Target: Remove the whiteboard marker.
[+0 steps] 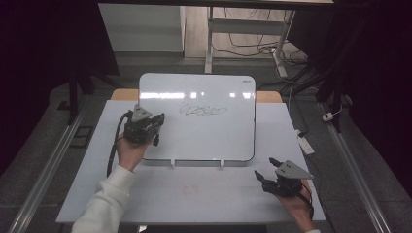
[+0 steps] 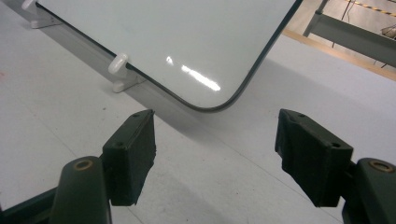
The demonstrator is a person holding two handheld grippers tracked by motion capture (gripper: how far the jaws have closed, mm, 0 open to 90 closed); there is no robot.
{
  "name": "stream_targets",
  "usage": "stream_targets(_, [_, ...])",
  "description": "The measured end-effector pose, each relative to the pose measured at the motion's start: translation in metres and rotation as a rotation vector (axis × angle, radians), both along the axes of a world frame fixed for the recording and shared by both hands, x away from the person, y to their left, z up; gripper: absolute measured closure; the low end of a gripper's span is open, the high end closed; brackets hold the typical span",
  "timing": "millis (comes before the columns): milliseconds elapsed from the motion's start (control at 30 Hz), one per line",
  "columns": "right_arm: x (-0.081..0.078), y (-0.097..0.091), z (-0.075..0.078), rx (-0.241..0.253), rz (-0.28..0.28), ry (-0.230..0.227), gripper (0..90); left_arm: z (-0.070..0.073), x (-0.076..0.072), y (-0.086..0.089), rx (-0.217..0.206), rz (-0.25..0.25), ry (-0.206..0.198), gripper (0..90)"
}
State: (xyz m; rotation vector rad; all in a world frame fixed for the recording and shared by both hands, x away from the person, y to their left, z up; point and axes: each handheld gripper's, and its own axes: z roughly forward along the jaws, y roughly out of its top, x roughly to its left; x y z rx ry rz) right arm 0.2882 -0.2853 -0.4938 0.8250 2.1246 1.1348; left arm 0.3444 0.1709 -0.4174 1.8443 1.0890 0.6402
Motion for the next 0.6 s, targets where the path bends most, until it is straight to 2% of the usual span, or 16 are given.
stream_targets(167, [-0.001,0.004,0.000,0.003,0.016,-0.001,28.5,0.003,-0.014,-0.006,-0.028,-0.079,-0.020,81.2])
stream_targets(367, [-0.002,0.013,0.003,0.029,0.054,0.009,29.9,0.000,-0.026,-0.021,-0.055,-0.184,-0.011,81.1])
stream_targets(433, [-0.003,0.018,0.005,0.045,0.058,0.019,31.5,-0.002,-0.030,-0.030,-0.052,-0.215,-0.007,81.1])
stream_targets(600, [-0.004,0.035,0.011,0.100,0.124,0.061,31.7,-0.005,-0.042,-0.050,-0.035,-0.289,-0.007,81.1])
